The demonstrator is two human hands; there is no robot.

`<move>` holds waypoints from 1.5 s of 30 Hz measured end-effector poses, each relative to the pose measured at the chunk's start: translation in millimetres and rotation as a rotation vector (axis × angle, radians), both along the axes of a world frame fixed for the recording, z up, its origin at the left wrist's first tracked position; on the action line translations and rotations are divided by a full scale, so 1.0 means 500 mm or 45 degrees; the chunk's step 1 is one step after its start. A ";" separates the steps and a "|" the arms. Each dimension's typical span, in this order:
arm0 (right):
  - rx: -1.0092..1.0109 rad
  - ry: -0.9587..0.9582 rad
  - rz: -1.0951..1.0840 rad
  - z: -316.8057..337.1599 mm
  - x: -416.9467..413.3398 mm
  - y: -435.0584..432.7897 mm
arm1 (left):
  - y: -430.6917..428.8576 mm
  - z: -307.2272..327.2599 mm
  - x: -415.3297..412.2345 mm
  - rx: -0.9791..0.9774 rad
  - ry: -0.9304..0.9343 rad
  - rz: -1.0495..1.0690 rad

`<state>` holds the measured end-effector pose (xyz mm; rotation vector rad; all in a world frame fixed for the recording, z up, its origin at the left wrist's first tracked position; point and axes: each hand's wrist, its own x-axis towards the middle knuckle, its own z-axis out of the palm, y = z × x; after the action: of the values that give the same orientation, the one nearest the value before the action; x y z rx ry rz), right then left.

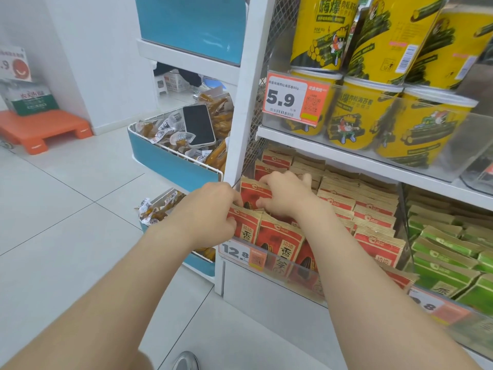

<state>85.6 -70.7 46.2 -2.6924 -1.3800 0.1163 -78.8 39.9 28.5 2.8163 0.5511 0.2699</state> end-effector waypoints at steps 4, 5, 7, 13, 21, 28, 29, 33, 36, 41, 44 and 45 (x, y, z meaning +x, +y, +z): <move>0.054 0.005 0.021 0.012 -0.002 0.009 | 0.005 0.001 0.000 0.002 -0.011 0.004; 0.083 0.043 0.017 0.022 -0.001 0.009 | 0.006 0.003 -0.002 -0.008 -0.030 0.011; 0.104 0.098 -0.001 0.037 0.000 0.008 | 0.005 0.008 -0.003 -0.049 -0.082 0.018; -0.145 0.183 -0.030 0.018 -0.025 0.009 | -0.026 0.012 0.007 0.056 -0.069 -0.044; 0.437 0.306 -0.168 0.021 -0.003 -0.006 | -0.035 0.015 0.020 0.015 0.064 0.002; 0.383 0.120 -0.303 0.006 0.015 -0.006 | -0.039 0.012 0.024 0.098 0.127 0.021; 0.378 0.095 -0.323 0.004 0.020 -0.003 | -0.040 0.012 0.025 0.103 0.124 0.022; 0.334 -0.102 -0.356 -0.003 0.028 0.006 | -0.045 0.015 0.027 0.105 0.114 0.034; 0.356 -0.306 -0.226 -0.008 0.022 0.005 | -0.047 0.016 0.030 0.106 0.136 0.045; 0.484 -0.424 0.006 0.008 0.010 -0.027 | -0.051 0.021 0.030 0.092 0.126 0.084; 0.805 -0.578 0.120 0.012 -0.004 -0.061 | -0.060 0.035 0.029 -0.019 0.022 0.150; 0.934 -0.635 0.138 0.015 -0.007 -0.072 | -0.066 0.041 0.029 -0.081 -0.030 0.175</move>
<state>82.2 -106.5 53.5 -2.0804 -1.3149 -0.9176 -64.2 7.1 48.7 2.7146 0.7365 0.3059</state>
